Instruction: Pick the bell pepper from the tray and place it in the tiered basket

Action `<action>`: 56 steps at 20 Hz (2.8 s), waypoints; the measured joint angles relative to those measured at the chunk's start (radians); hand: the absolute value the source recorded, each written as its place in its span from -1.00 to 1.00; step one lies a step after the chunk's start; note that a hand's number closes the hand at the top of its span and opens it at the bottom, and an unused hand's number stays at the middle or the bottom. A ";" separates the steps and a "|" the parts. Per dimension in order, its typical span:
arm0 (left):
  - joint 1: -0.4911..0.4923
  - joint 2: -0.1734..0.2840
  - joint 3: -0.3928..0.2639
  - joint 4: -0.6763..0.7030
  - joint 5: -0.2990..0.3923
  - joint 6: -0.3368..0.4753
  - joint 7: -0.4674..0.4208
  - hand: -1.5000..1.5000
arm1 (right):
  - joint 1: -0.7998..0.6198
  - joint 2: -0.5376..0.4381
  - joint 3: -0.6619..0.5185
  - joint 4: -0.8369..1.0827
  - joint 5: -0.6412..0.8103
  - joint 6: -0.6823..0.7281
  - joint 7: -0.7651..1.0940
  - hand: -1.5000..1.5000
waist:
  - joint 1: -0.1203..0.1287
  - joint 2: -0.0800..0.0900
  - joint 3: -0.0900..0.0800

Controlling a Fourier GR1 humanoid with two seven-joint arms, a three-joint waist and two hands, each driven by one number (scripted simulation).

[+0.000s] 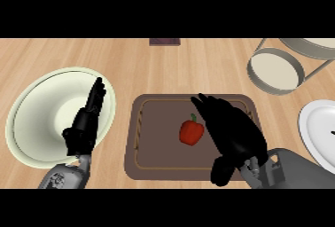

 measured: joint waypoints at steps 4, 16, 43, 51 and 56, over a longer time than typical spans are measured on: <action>-0.010 -0.001 0.017 -0.014 -0.008 -0.015 0.026 0.00 | 0.041 0.030 -0.032 0.013 0.041 0.022 -0.033 -1.00 | 0.001 0.000 0.000; -0.009 -0.038 0.035 -0.013 -0.047 -0.034 0.032 0.00 | 0.079 0.175 -0.095 0.133 0.139 0.098 -0.087 -1.00 | 0.004 0.001 0.000; 0.032 -0.098 0.103 -0.062 -0.106 -0.123 0.046 0.00 | 0.215 0.437 -0.263 0.337 0.471 0.195 -0.272 -1.00 | 0.004 0.001 0.000; 0.005 -0.115 0.122 -0.025 -0.130 -0.127 0.033 0.00 | 0.248 0.467 -0.258 0.399 0.614 0.066 -0.369 1.00 | 0.004 0.001 0.000; -0.008 -0.116 0.129 -0.042 -0.134 -0.134 0.059 0.00 | 0.199 0.460 -0.252 0.466 0.711 0.003 -0.444 1.00 | 0.006 -0.002 -0.001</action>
